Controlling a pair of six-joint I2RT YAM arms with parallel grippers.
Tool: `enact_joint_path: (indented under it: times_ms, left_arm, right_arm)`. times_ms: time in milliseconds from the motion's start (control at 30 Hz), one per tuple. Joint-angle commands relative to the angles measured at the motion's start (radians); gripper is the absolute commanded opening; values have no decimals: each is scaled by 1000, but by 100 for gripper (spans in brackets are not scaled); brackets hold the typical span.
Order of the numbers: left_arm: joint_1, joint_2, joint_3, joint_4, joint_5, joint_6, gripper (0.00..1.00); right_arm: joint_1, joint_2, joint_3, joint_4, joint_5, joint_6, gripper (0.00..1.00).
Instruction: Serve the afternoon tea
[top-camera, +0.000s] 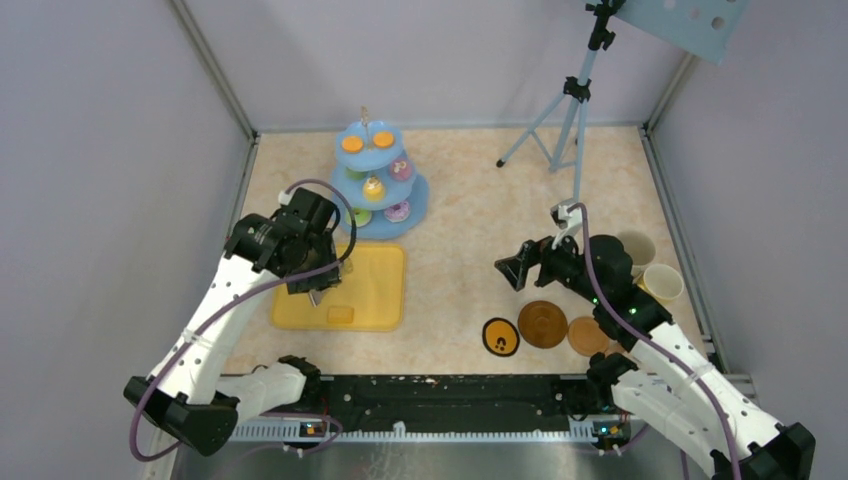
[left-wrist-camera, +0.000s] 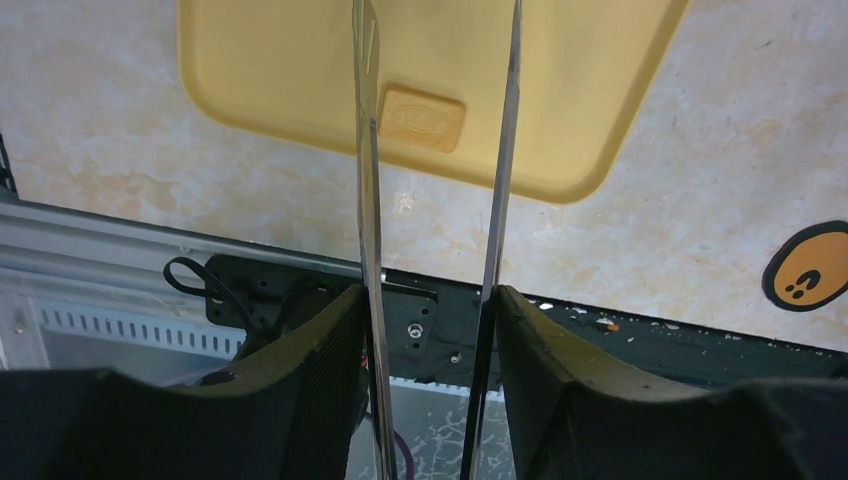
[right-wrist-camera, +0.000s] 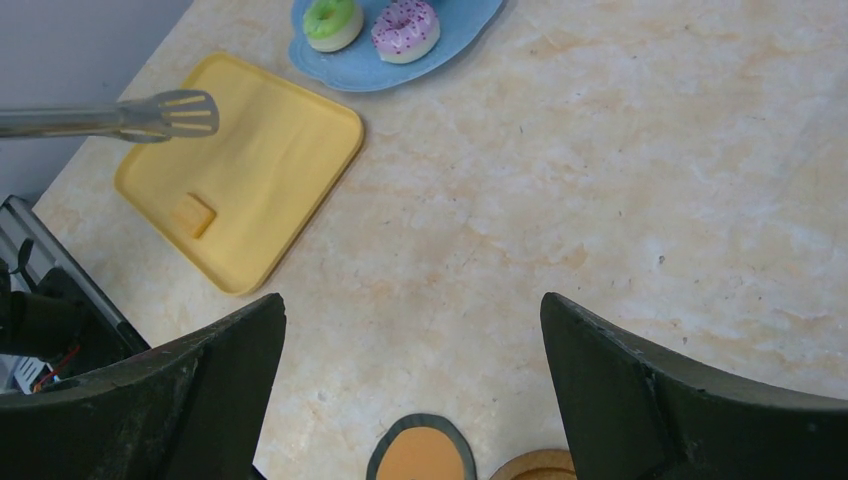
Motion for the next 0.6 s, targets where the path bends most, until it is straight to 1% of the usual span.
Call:
enact_joint_path:
  times_ms: [0,167,567]
  left_arm:
    - [5,-28,-55,10,68,-41,55]
    - [5,2,-104,11,141,-26,51]
    - [5,-13,-166,9,190,-15,49]
  right_arm:
    - [6,-11,41,38,-24,-7,96]
    - [6,-11,37,36,-18,-7,96]
    - [7,-1,21,53,-18,-5,97]
